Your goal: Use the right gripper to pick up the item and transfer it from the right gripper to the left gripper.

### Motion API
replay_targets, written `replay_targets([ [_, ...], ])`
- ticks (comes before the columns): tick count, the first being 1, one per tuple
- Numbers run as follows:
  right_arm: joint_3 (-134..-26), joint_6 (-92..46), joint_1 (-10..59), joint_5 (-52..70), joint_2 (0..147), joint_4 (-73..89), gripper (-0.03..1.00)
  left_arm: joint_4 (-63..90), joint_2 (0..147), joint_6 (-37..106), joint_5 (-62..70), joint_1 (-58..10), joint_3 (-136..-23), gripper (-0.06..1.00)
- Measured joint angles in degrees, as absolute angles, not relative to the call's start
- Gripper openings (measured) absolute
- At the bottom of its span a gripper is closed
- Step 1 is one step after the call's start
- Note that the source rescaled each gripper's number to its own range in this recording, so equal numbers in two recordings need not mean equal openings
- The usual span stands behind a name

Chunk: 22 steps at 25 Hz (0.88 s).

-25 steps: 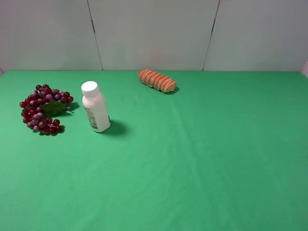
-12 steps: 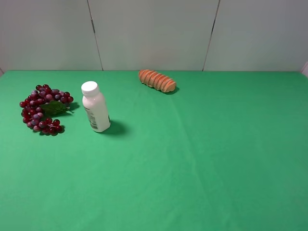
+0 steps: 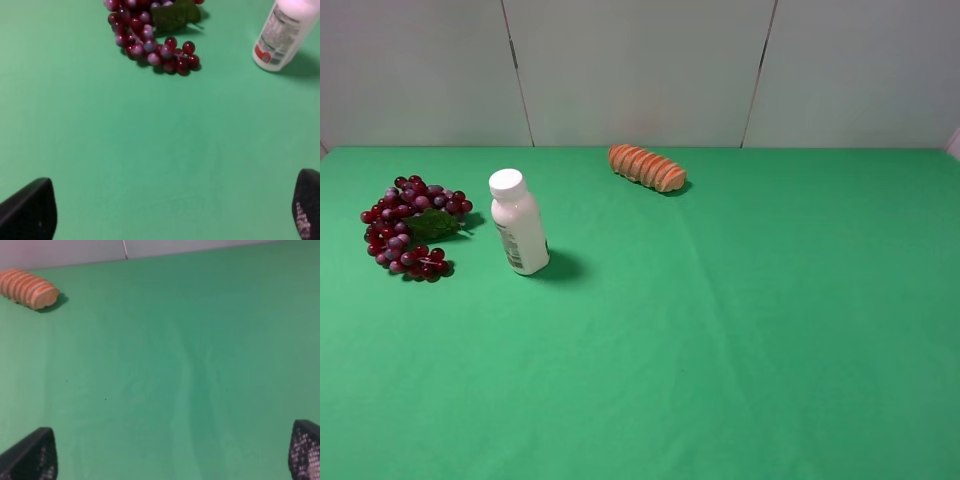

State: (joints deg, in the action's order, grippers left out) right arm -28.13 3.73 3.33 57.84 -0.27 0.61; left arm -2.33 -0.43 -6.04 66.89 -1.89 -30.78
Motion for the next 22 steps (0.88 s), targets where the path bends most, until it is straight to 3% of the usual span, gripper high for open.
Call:
replay_targets([
  [22, -28.13, 3.73, 3.33, 57.91, -0.27, 0.61, 1.00, -1.90, -0.43, -4.64, 60.92, -1.96, -28.51, 0.91],
])
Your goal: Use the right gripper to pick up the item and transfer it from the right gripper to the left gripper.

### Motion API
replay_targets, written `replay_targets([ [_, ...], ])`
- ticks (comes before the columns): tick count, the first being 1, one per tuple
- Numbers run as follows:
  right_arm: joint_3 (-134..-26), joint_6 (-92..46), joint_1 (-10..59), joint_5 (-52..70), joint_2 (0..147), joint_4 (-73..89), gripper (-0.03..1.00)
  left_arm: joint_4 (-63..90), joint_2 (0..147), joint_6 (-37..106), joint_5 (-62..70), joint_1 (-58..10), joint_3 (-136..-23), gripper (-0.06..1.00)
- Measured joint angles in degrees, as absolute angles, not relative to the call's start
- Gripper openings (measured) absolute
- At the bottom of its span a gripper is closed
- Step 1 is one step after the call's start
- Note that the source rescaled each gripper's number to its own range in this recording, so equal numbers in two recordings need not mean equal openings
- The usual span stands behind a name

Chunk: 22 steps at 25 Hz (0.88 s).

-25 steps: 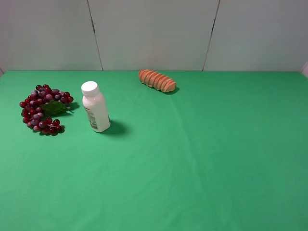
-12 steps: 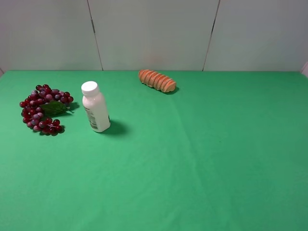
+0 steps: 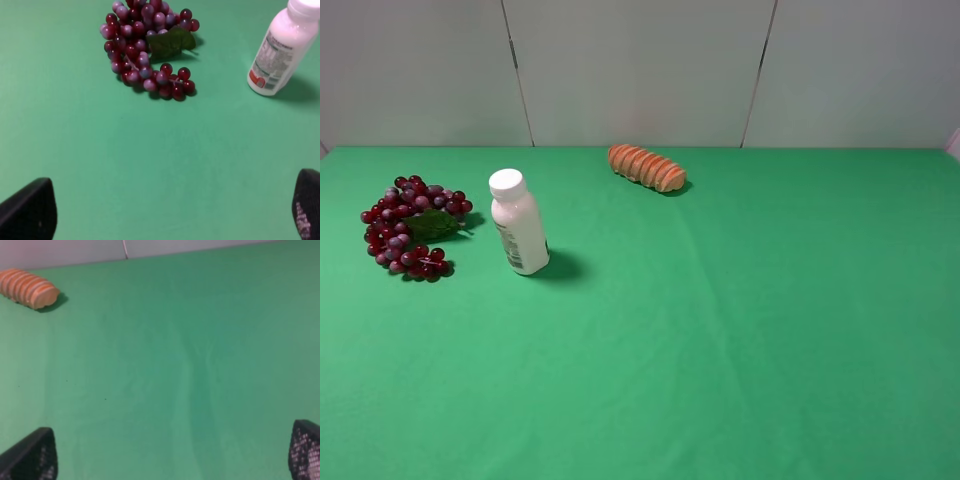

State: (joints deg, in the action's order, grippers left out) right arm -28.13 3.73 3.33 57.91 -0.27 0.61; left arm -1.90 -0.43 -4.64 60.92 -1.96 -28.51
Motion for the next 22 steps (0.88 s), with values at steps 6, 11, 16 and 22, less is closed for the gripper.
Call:
replay_targets([
  [6, -28.13, 3.73, 3.33, 57.91, -0.27, 0.61, 1.00, -1.90, -0.43, -4.33, 60.92, -2.83, -28.51, 0.91],
  [11, -28.13, 3.73, 3.33, 57.85, -0.27, 0.61, 1.00, -1.90, -0.43, -4.17, 60.92, -3.01, -28.51, 0.91],
  [16, -28.13, 3.73, 3.33, 57.85, -0.27, 0.61, 1.00, -1.90, -0.43, -4.17, 60.92, -3.01, -28.51, 0.91],
  [22, -28.13, 3.73, 3.33, 57.85, -0.27, 0.61, 1.00, -1.90, -0.43, -3.95, 60.92, -3.01, -28.51, 0.91],
])
